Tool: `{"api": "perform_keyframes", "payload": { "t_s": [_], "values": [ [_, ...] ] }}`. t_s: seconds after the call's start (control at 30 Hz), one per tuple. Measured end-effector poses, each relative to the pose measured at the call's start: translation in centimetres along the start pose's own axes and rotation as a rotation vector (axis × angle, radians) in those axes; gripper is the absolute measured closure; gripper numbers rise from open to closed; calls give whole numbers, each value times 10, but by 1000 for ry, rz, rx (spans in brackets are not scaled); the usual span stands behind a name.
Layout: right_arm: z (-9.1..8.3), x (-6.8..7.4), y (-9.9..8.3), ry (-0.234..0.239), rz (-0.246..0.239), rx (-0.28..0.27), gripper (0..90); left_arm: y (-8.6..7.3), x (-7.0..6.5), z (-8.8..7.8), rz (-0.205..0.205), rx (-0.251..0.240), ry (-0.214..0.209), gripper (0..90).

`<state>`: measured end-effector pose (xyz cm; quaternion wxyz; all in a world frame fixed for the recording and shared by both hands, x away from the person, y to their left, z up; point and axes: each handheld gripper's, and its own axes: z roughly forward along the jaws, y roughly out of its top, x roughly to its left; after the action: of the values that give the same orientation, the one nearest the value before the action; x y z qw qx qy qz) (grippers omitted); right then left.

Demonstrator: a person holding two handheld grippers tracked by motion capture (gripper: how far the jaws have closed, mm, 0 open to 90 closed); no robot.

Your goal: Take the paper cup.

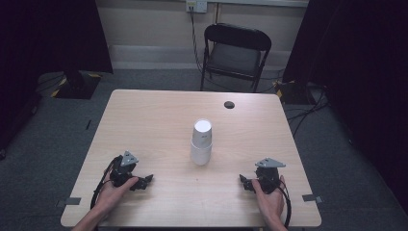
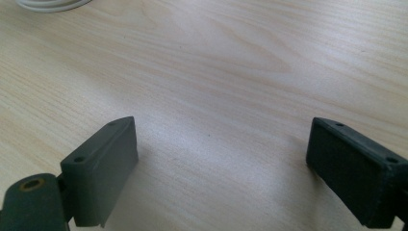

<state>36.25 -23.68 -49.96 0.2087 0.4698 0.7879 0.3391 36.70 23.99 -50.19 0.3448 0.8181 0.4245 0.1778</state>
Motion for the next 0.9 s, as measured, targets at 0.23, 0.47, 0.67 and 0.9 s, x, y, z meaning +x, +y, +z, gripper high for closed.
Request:
{"api": "perform_keyframes", "payload": {
  "t_s": [0.23,0.47,0.67,0.9],
  "values": [
    [0,0,0,-6,8,1,102,2,1,0,11,-9,-5,44],
    [-1,1,-1,-23,23,2,102,5,-4,-3,0,5,7,172],
    [-1,1,-1,-23,22,1,102,12,-16,-9,31,-30,-7,182],
    [-1,0,-1,-20,20,1,102,20,-24,-23,41,-135,-88,236]
  ]
}}
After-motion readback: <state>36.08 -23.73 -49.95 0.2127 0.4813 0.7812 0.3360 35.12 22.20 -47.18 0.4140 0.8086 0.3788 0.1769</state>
